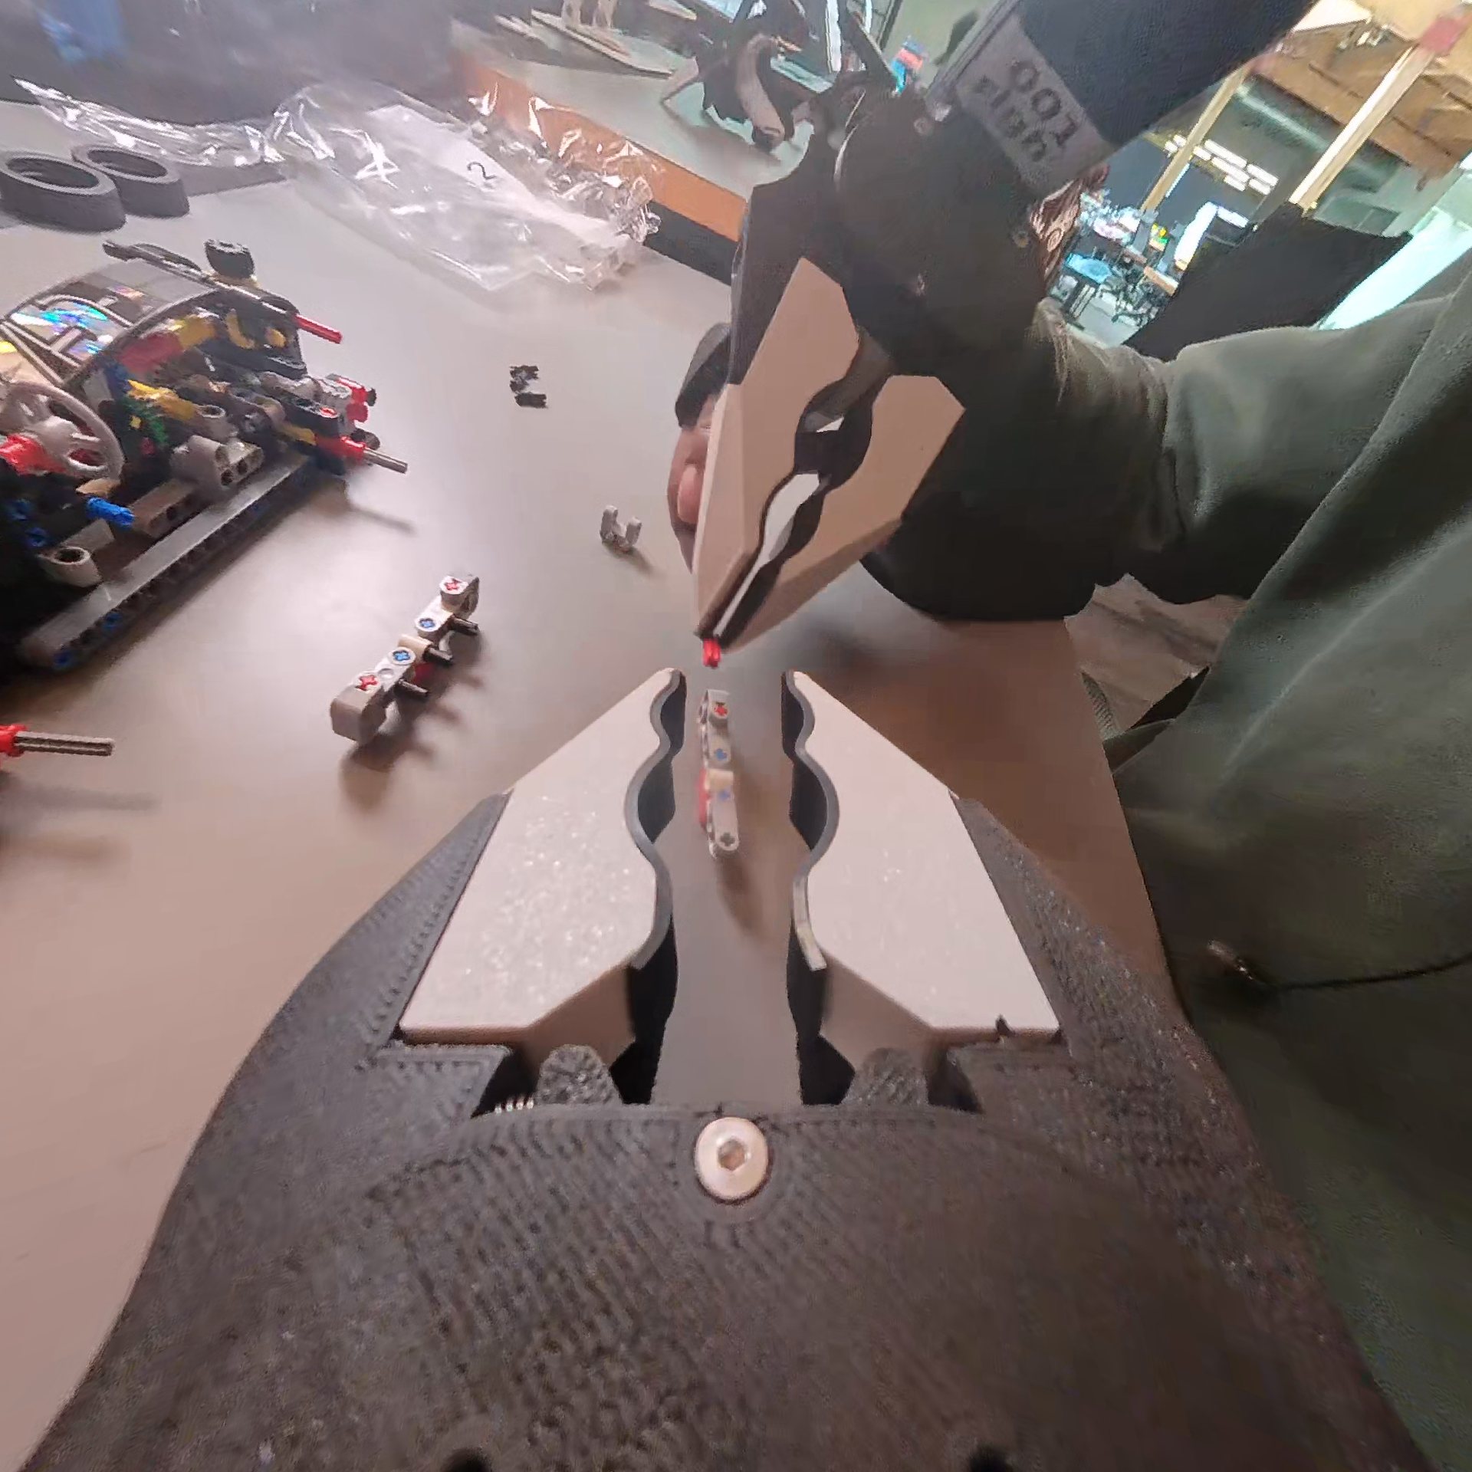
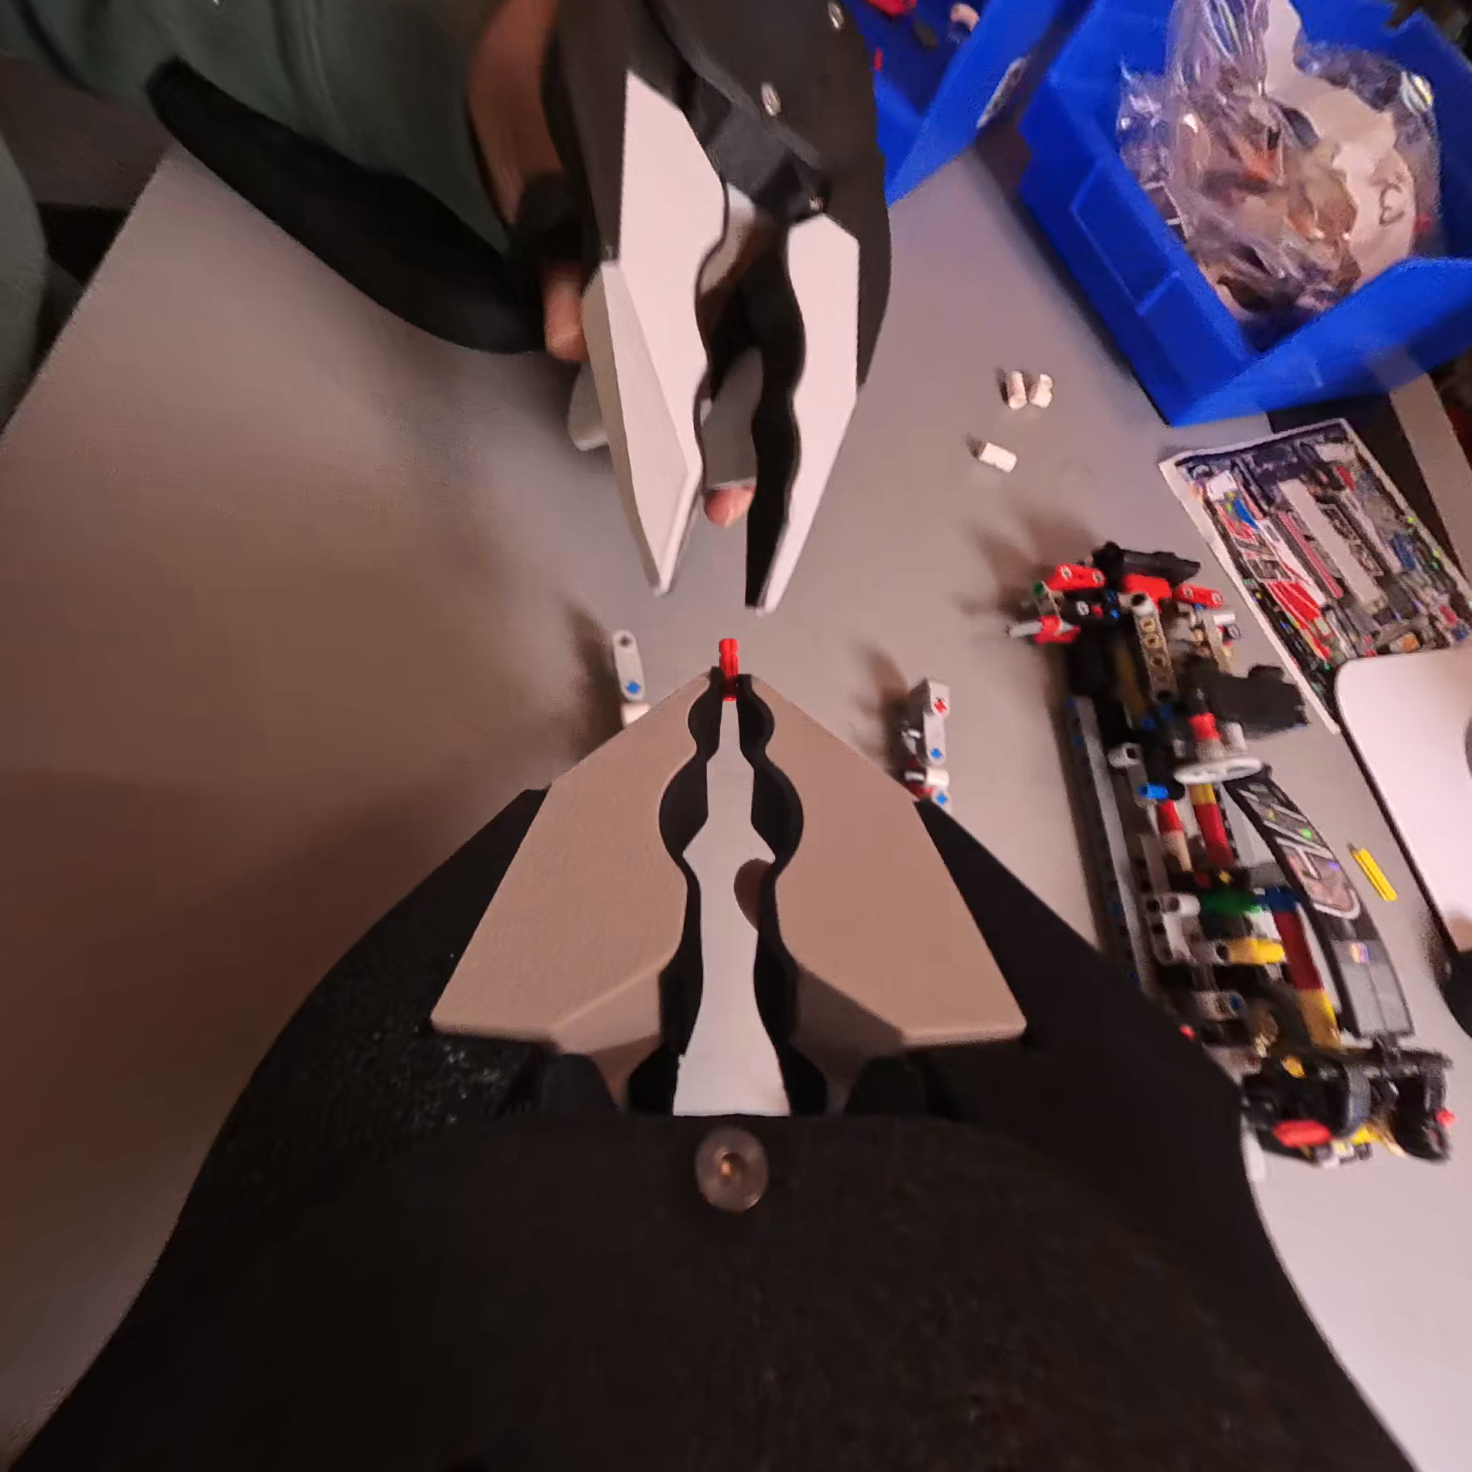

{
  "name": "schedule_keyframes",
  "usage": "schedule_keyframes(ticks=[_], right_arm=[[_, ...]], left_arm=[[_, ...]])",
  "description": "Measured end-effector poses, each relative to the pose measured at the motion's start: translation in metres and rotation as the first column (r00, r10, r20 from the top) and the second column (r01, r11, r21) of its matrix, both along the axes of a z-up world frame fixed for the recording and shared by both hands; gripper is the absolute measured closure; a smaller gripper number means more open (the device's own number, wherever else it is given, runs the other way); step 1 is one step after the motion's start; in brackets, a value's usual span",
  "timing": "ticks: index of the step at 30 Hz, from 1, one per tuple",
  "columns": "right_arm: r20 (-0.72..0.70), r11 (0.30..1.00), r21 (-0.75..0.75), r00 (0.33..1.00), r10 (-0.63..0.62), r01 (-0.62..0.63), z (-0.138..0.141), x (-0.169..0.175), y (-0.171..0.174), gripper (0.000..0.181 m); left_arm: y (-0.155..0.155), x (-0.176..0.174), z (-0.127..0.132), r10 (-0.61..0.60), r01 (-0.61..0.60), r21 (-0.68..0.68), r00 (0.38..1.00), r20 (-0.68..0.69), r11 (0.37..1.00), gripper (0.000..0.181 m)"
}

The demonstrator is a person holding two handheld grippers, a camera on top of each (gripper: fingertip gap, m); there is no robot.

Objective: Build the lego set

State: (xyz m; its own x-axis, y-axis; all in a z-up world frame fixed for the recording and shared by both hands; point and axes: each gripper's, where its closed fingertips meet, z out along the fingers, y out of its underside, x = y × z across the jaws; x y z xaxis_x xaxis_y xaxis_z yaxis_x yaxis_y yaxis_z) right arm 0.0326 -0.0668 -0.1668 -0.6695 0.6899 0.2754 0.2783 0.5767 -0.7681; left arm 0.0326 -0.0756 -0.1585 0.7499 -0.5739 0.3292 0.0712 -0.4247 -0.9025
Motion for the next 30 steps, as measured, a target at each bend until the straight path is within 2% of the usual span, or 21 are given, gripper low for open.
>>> schedule_keyframes(ticks=[1, 9, 13, 17, 22, 30], right_arm=[[-0.006, 1.000, -0.001, 1.000, 0.009, -0.009, 0.001, 0.000, -0.006, 0.180], [0.006, 1.000, -0.010, 1.000, 0.025, -0.025, -0.004, 0.006, -0.022, 0.180], [-0.012, 0.999, -0.031, 1.000, 0.028, -0.029, 0.000, 0.007, -0.023, 0.180], [-0.109, 0.987, -0.147, 0.993, 0.047, -0.062, 0.021, 0.007, -0.025, 0.180], [-0.211, 0.970, -0.215, 0.975, 0.068, -0.114, 0.038, 0.009, -0.029, 0.176], [-0.243, 0.973, -0.194, 0.967, 0.080, -0.129, 0.041, 0.011, -0.033, 0.178]], left_arm=[[-0.001, 0.002, -0.003, -0.004, 0.004, -0.004, 1.000, -0.021, 1.000, 0.159], [-0.007, 0.012, -0.009, -0.054, 0.053, -0.008, 0.996, -0.077, 0.999, 0.179], [-0.009, 0.013, -0.006, -0.064, 0.064, -0.003, 0.996, -0.060, 0.998, 0.179], [-0.012, 0.012, 0.013, -0.084, 0.082, 0.021, 0.990, 0.116, 0.996, 0.179], [-0.017, 0.015, 0.030, -0.146, 0.143, 0.034, 0.940, 0.310, 0.989, 0.179], [-0.018, 0.017, 0.034, -0.163, 0.161, 0.036, 0.917, 0.364, 0.986, 0.180]])
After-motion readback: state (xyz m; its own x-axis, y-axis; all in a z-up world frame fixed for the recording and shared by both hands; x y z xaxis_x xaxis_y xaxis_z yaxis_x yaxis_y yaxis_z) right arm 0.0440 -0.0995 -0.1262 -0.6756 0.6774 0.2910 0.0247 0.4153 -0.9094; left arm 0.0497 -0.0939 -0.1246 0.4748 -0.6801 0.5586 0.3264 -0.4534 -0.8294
